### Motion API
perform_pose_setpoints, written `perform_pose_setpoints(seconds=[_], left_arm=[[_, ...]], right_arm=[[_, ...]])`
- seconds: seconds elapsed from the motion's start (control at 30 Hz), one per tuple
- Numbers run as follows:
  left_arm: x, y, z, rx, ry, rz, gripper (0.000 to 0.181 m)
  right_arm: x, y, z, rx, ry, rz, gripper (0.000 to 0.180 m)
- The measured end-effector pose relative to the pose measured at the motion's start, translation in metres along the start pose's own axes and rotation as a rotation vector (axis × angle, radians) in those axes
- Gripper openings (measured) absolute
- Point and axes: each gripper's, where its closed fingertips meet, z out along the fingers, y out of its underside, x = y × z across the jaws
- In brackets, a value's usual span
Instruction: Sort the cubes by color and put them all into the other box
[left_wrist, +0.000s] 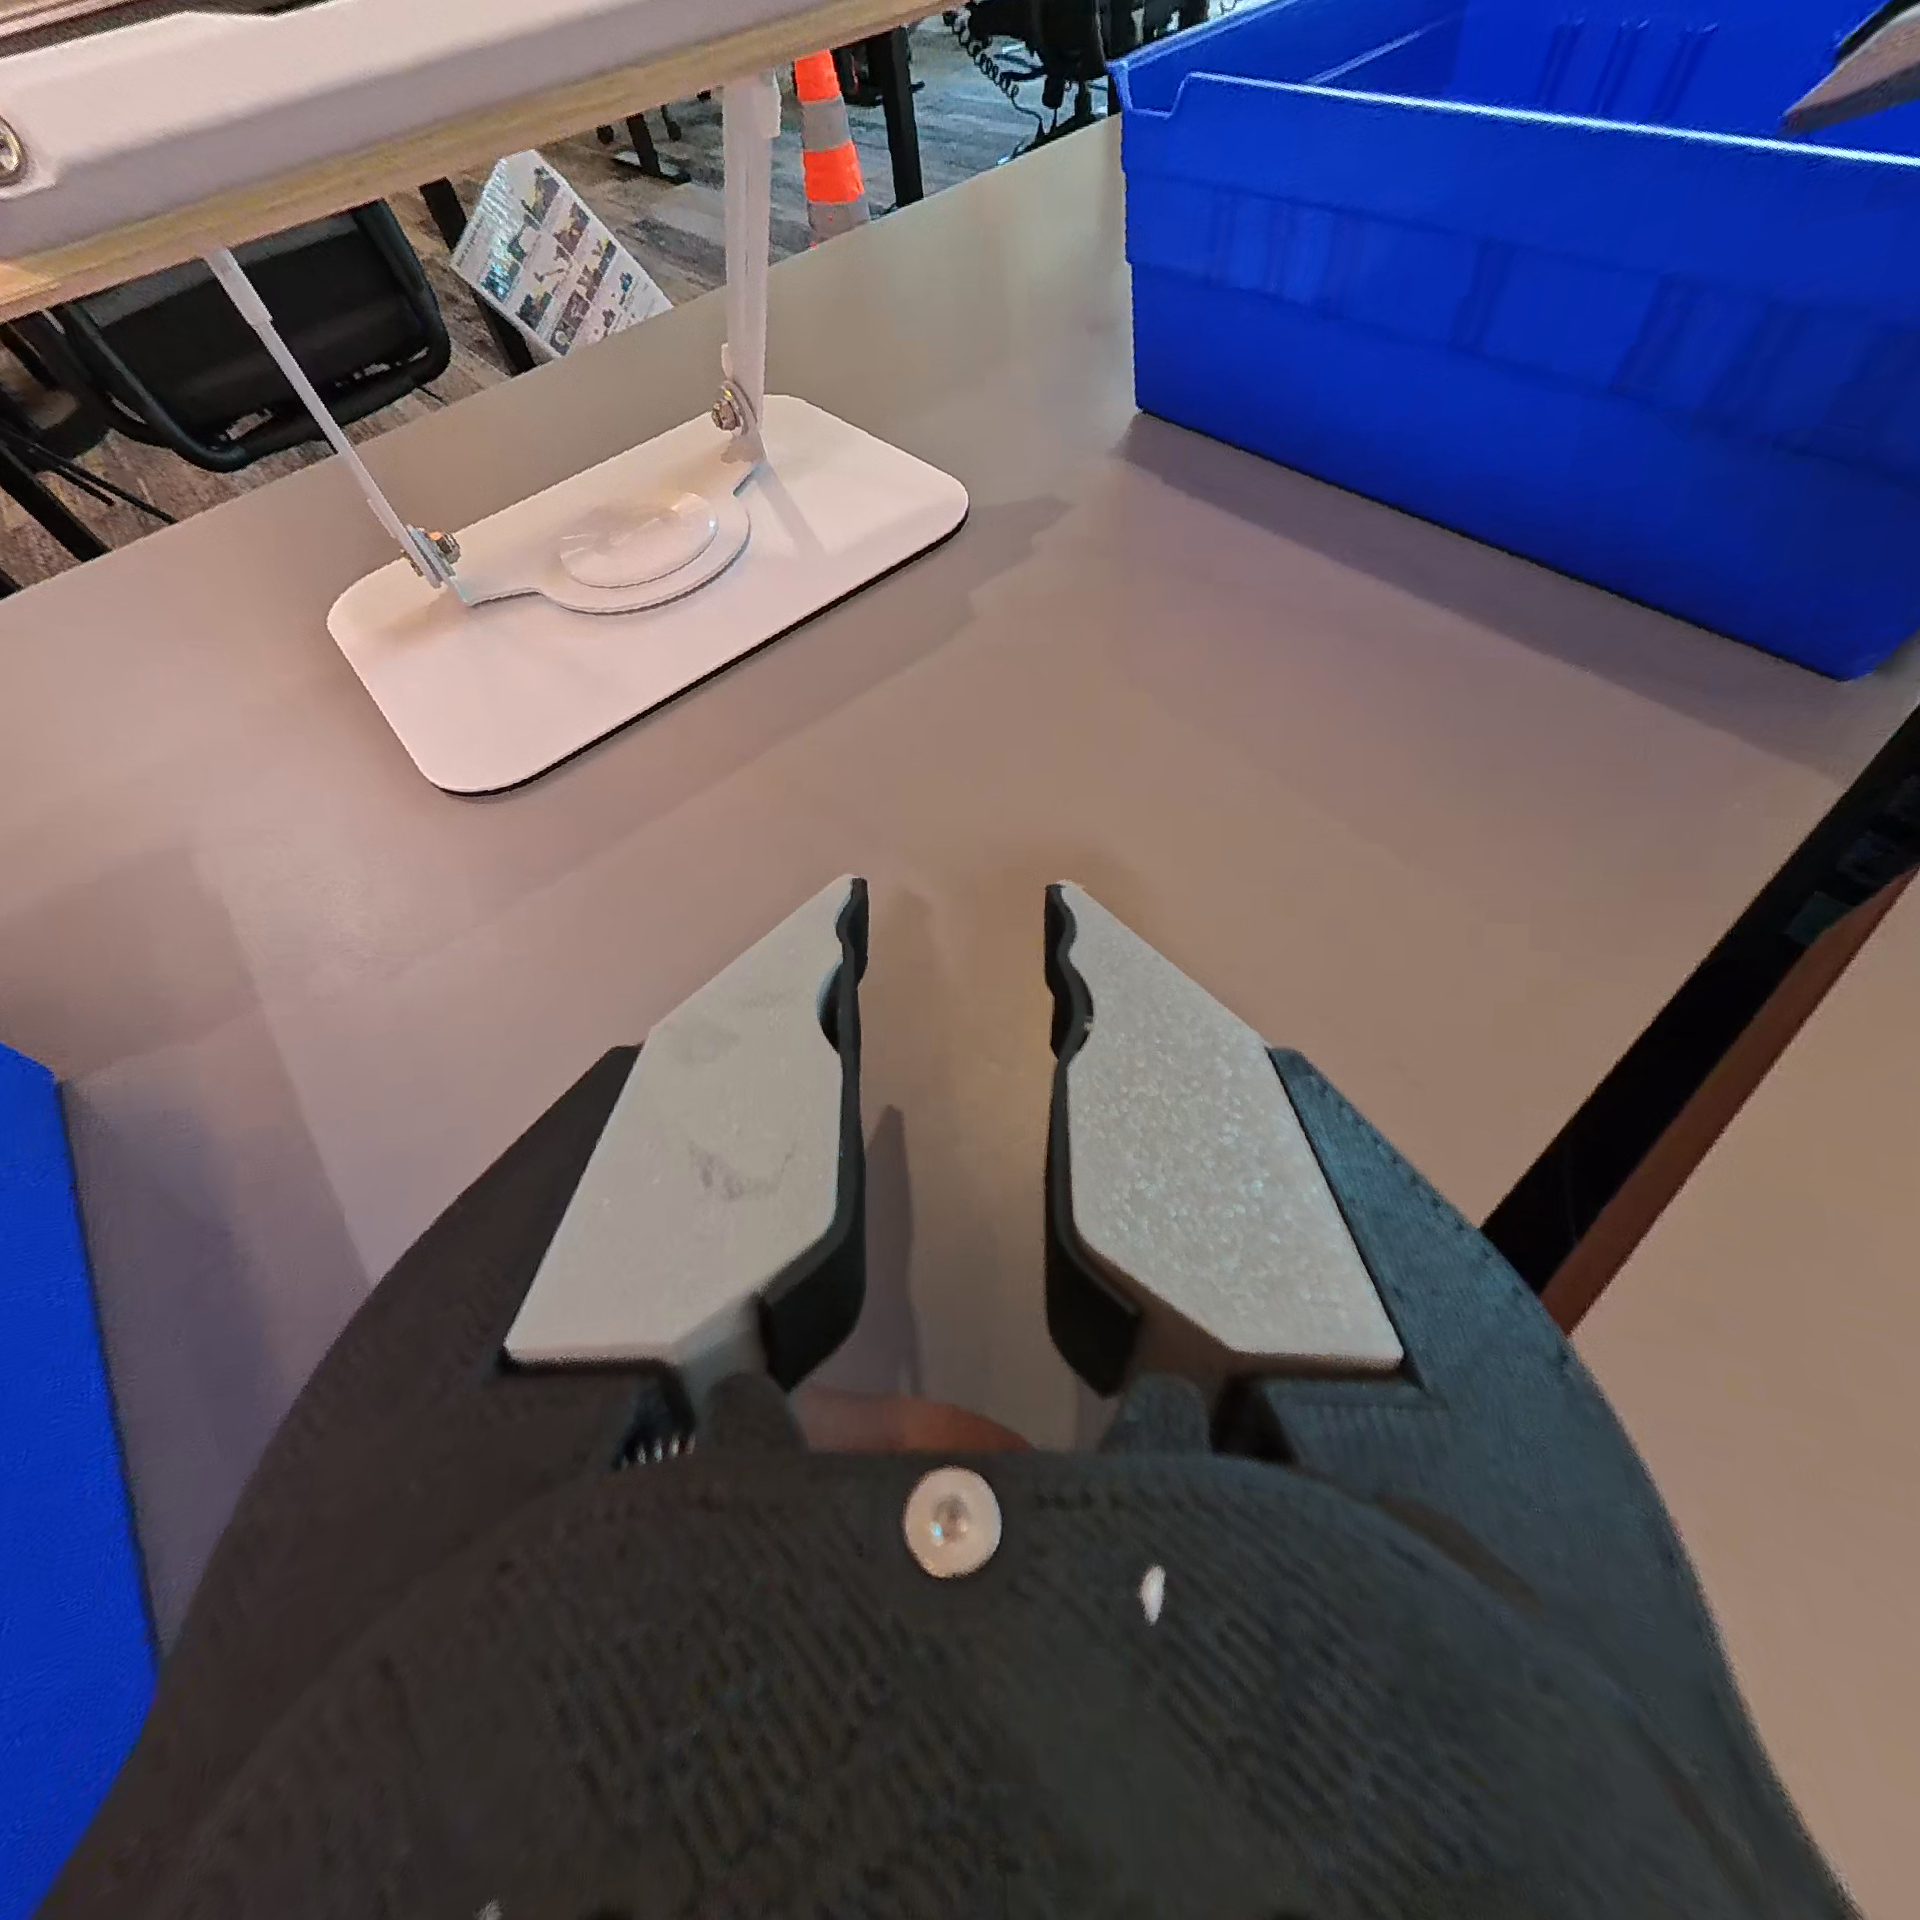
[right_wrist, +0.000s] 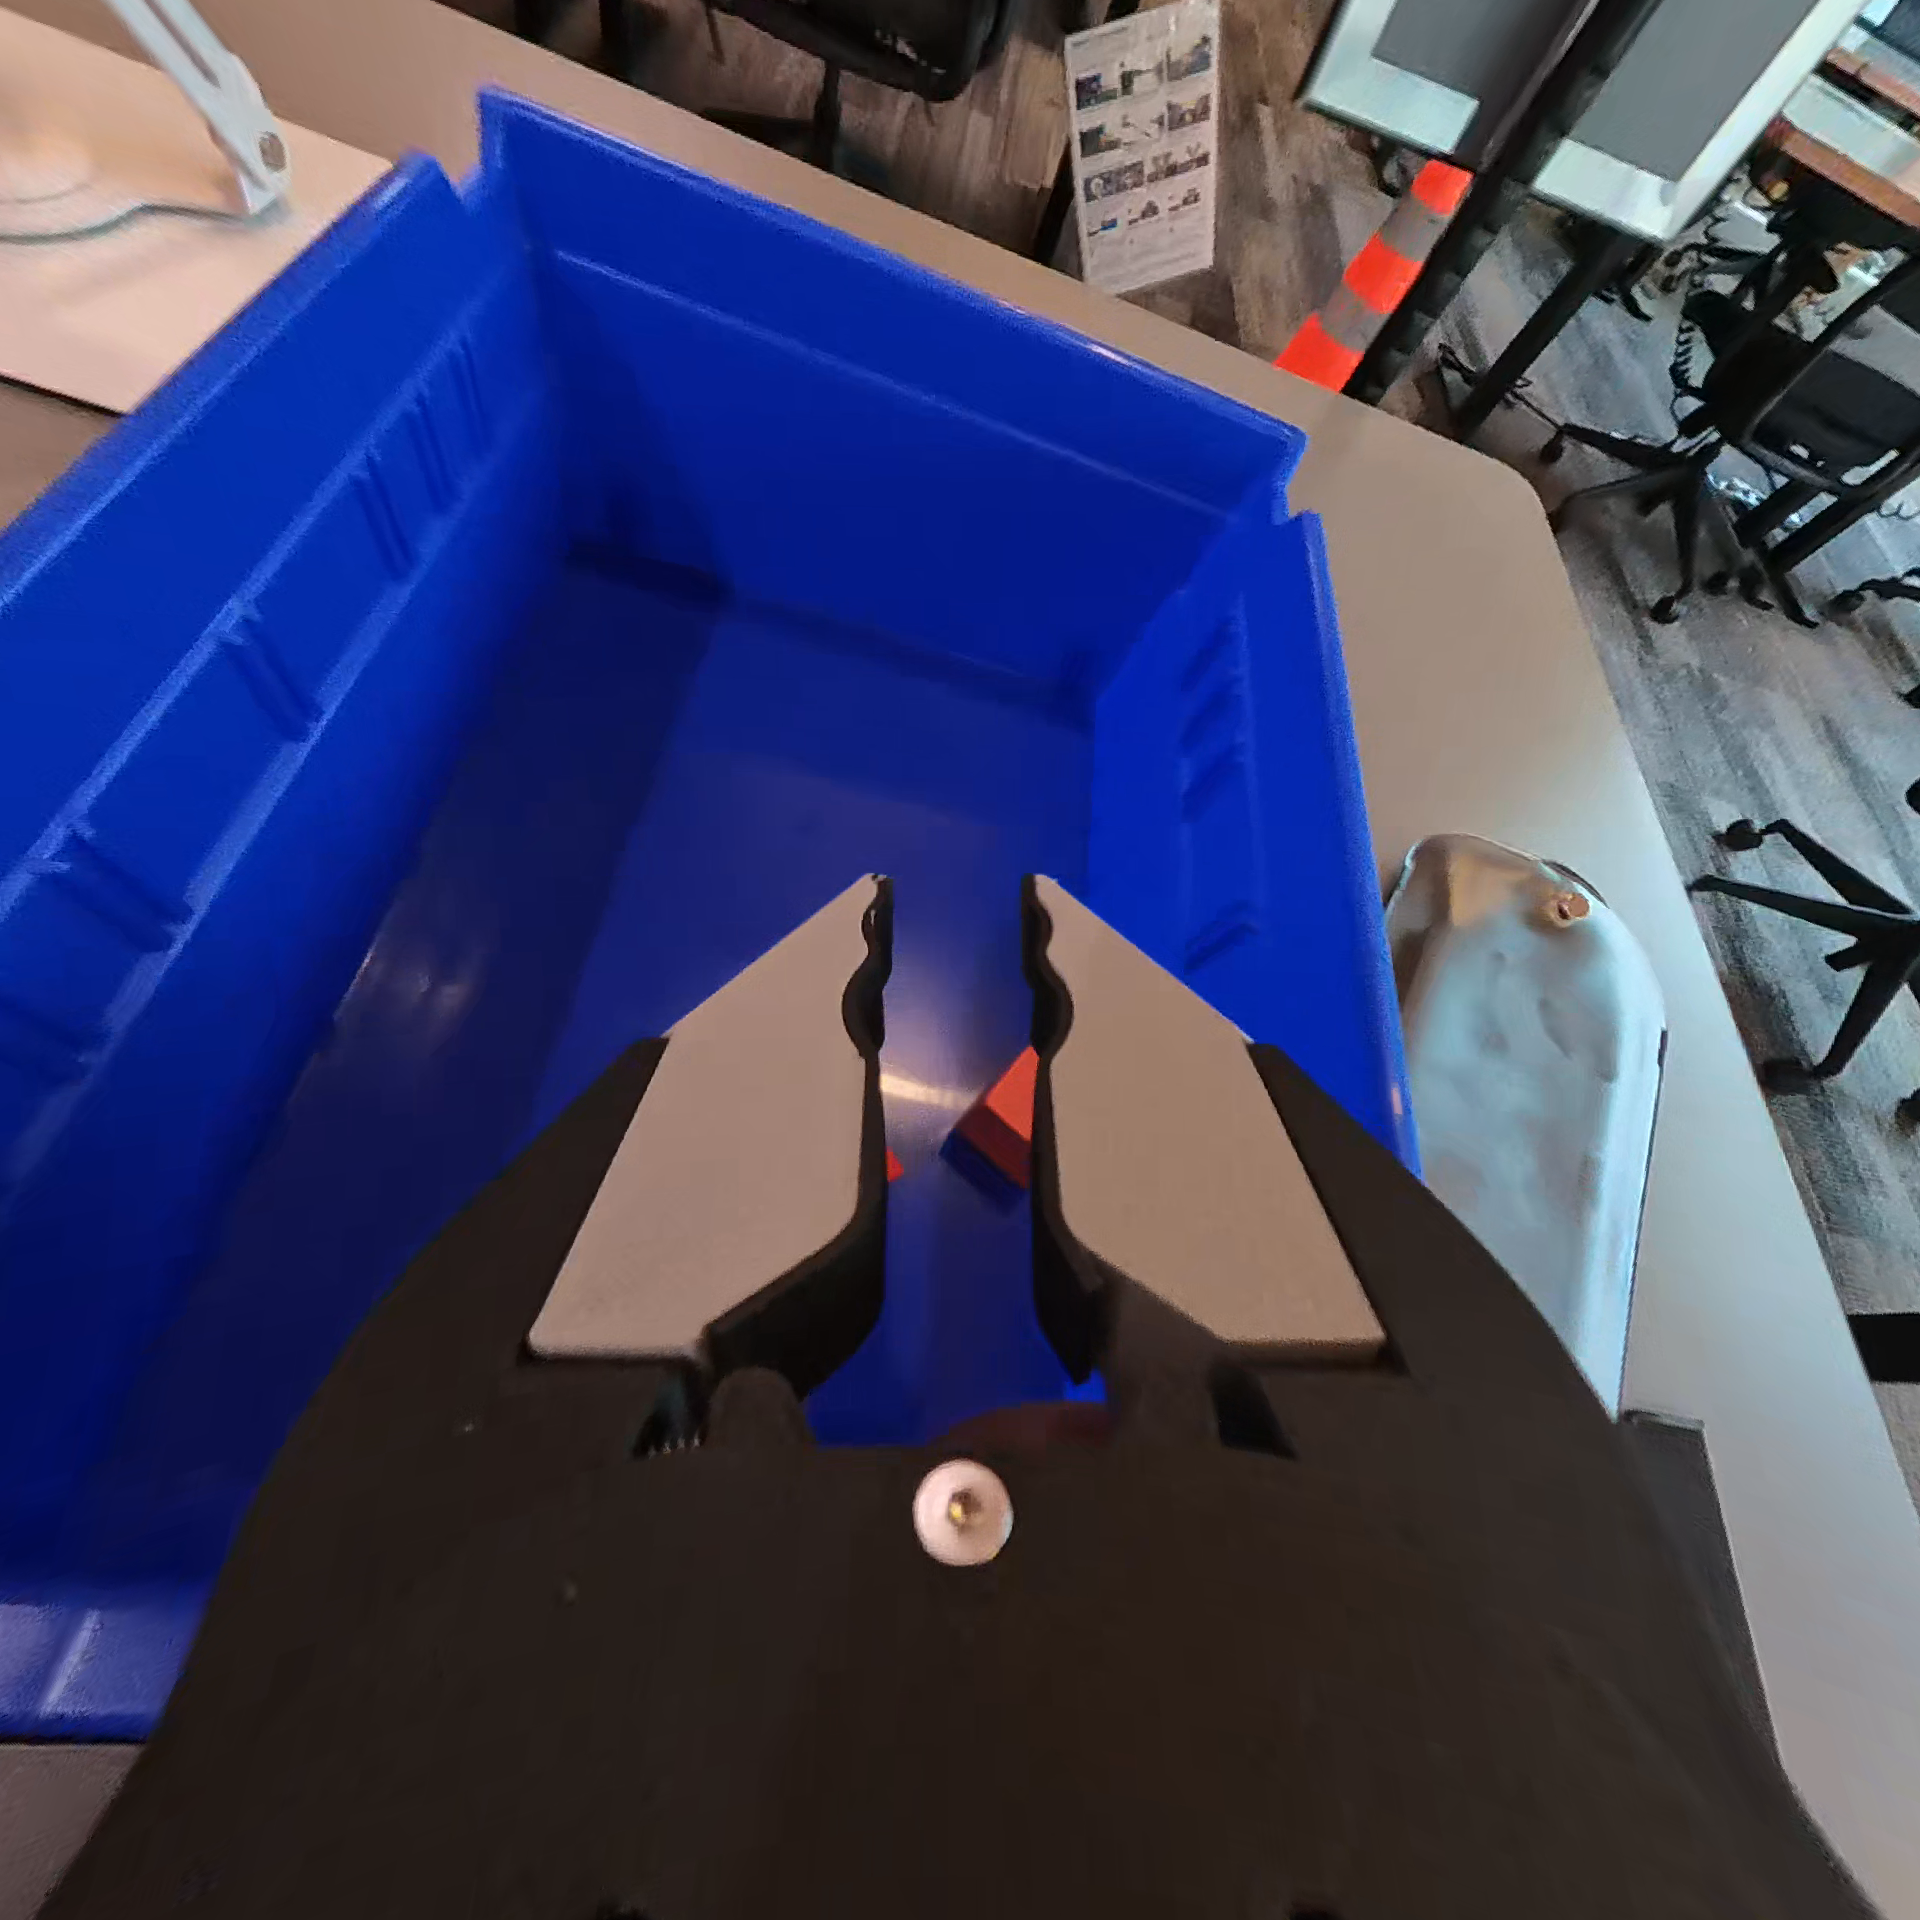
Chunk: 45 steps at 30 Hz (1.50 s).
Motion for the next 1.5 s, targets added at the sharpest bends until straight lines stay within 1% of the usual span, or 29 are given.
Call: perform_pose_setpoints(seconds=[0.13, 0.23, 0.27, 0.37, 0.43, 0.5, 0.57, 0.6, 0.67, 0.77, 0.83, 0.9, 0.97, 1.1, 1.13, 1.2, 1.3, 1.33, 1.37, 1.43, 1.5], left_arm=[[0.001, -0.007, -0.005, 0.013, -0.009, 0.022, 0.035], [-0.002, -0.031, -0.024, 0.098, -0.025, 0.014, 0.037], [-0.005, -0.040, -0.034, 0.135, -0.024, -0.017, 0.037], [-0.009, -0.062, -0.076, 0.213, 0.025, -0.101, 0.043], [-0.031, -0.076, -0.115, 0.271, -0.025, -0.084, 0.043], [-0.063, -0.081, -0.151, 0.261, -0.092, -0.048, 0.042], [-0.094, -0.072, -0.177, 0.149, -0.106, -0.022, 0.043], [-0.112, -0.060, -0.186, 0.054, -0.107, -0.014, 0.043], [-0.148, -0.020, -0.199, -0.192, -0.107, -0.020, 0.046], [-0.183, 0.052, -0.214, -0.553, -0.073, -0.099, 0.048], [-0.203, 0.099, -0.223, -0.776, -0.129, -0.101, 0.048], [-0.218, 0.134, -0.233, -0.964, -0.192, -0.048, 0.049], [-0.218, 0.156, -0.236, -1.086, -0.190, -0.008, 0.050], [-0.225, 0.174, -0.240, -1.243, -0.223, 0.069, 0.048], [-0.228, 0.175, -0.239, -1.256, -0.236, 0.073, 0.045], [-0.229, 0.175, -0.238, -1.279, -0.226, 0.086, 0.046], [-0.232, 0.175, -0.236, -1.284, -0.222, 0.107, 0.045], [-0.234, 0.174, -0.234, -1.275, -0.228, 0.100, 0.038], [-0.233, 0.173, -0.231, -1.253, -0.220, 0.085, 0.019], [-0.231, 0.169, -0.226, -1.204, -0.212, 0.054, 0.019], [-0.227, 0.169, -0.226, -1.196, -0.187, 0.046, 0.019]], right_arm=[[-0.009, -0.004, 0.000, 0.012, -0.010, -0.032, 0.019], [-0.011, 0.002, 0.003, -0.028, -0.019, -0.044, 0.019], [-0.010, 0.003, 0.004, -0.036, -0.019, -0.044, 0.018], [-0.009, 0.003, 0.004, -0.036, -0.018, -0.043, 0.015], [-0.009, 0.002, 0.004, -0.031, -0.023, -0.040, 0.015], [-0.011, 0.000, 0.003, -0.023, -0.027, -0.043, 0.015], [-0.014, -0.001, 0.003, -0.020, -0.033, -0.056, 0.016], [-0.016, -0.002, 0.004, -0.021, -0.034, -0.063, 0.016], [-0.019, -0.002, 0.004, -0.024, -0.041, -0.076, 0.017], [-0.024, -0.005, 0.003, -0.012, -0.055, -0.078, 0.017], [-0.025, -0.006, 0.002, -0.003, -0.061, -0.076, 0.017], [-0.025, -0.007, 0.002, 0.004, -0.059, -0.072, 0.017], [-0.025, -0.008, 0.001, 0.012, -0.059, -0.064, 0.017], [-0.024, -0.009, 0.001, 0.019, -0.067, -0.053, 0.017], [-0.025, -0.010, 0.001, 0.021, -0.068, -0.054, 0.017], [-0.026, -0.011, 0.000, 0.026, -0.075, -0.056, 0.017], [-0.028, -0.013, -0.001, 0.035, -0.085, -0.055, 0.017], [-0.029, -0.013, -0.001, 0.038, -0.088, -0.054, 0.017], [-0.030, -0.014, -0.001, 0.041, -0.092, -0.054, 0.017], [-0.031, -0.015, -0.001, 0.045, -0.097, -0.055, 0.017], [-0.033, -0.015, -0.001, 0.046, -0.102, -0.060, 0.017]])
